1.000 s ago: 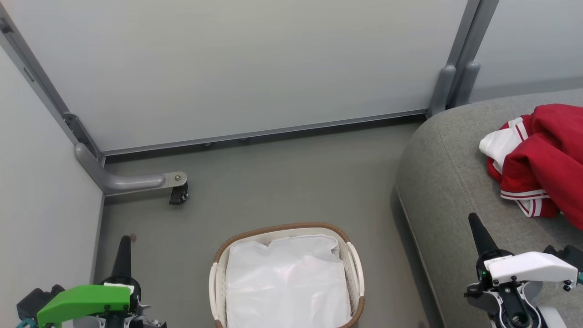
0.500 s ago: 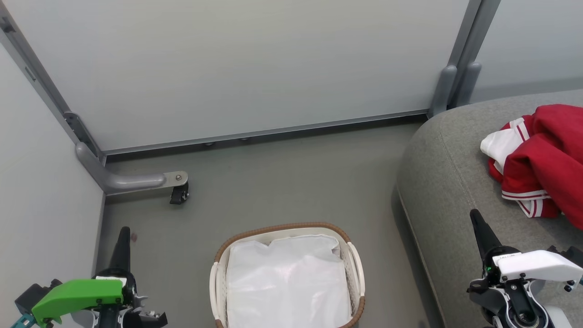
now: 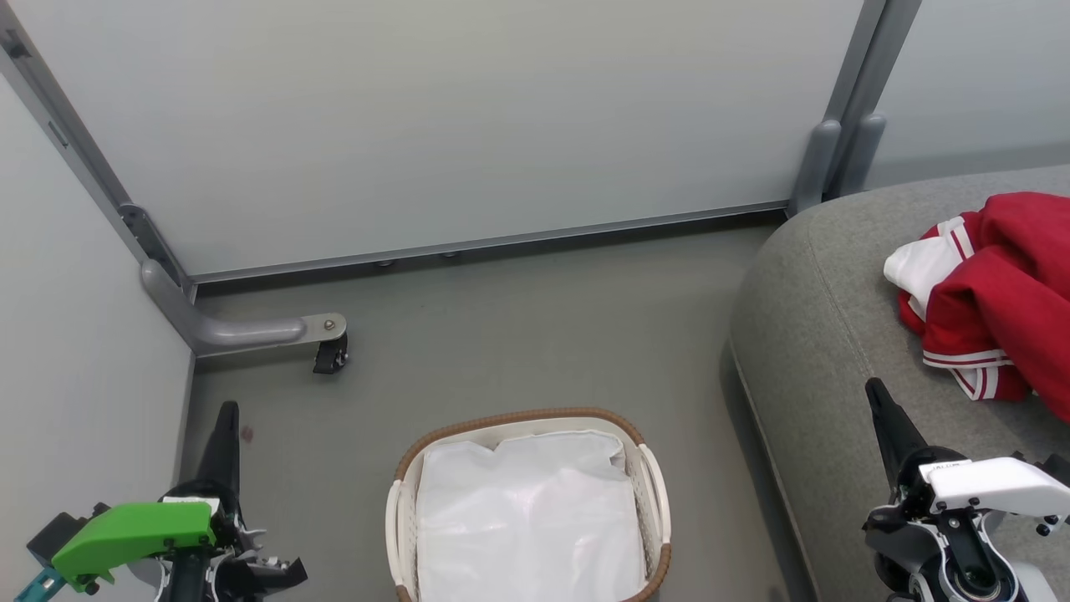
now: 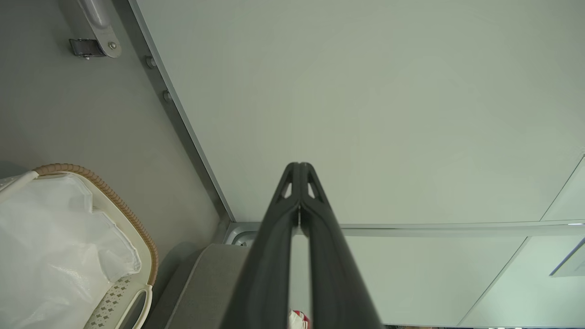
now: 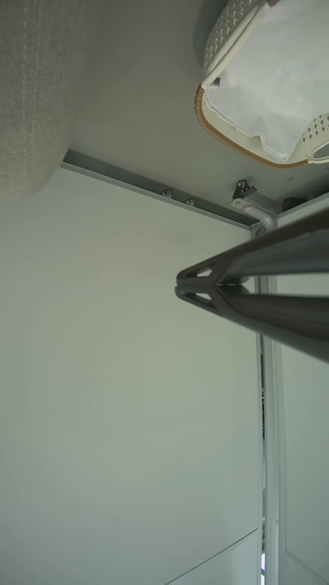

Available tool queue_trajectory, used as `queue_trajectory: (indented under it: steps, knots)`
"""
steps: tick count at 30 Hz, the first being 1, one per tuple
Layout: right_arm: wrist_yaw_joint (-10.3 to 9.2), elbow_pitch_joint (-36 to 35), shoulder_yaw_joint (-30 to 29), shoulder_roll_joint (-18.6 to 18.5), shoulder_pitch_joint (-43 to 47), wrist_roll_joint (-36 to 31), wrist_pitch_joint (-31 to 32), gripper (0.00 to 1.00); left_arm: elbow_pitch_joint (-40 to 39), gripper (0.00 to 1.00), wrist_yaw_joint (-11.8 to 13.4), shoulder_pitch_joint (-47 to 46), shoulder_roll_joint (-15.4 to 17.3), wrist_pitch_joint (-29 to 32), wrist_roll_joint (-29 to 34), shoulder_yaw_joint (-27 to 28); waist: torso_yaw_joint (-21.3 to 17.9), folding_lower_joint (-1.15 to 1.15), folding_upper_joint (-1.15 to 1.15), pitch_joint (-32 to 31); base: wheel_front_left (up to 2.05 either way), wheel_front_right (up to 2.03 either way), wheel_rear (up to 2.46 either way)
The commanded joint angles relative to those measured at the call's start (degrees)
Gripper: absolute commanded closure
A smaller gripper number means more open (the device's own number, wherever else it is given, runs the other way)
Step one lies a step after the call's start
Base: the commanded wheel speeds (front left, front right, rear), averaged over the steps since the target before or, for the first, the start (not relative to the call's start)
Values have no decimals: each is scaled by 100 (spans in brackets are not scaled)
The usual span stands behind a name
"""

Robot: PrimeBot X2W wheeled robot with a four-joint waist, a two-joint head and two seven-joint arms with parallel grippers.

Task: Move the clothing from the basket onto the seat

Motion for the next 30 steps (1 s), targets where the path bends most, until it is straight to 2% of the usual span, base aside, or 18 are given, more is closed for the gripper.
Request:
queue_trajectory:
  steps: [1,11,30]
  knots:
    - [-3,-47,-23,-35,0,118,26,100,-51,100,-36,-106,39,27,-117,29,2,0,0,0,0,0,0]
    - [-3,-99,-61,-38,7,501,139,100,-92,100,-41,-156,42,128,-481,45,14,0,0,3,0,0,0]
    - [-3,-94,-59,-37,7,492,129,100,-86,100,-41,-145,42,130,-470,42,14,0,0,3,0,0,0]
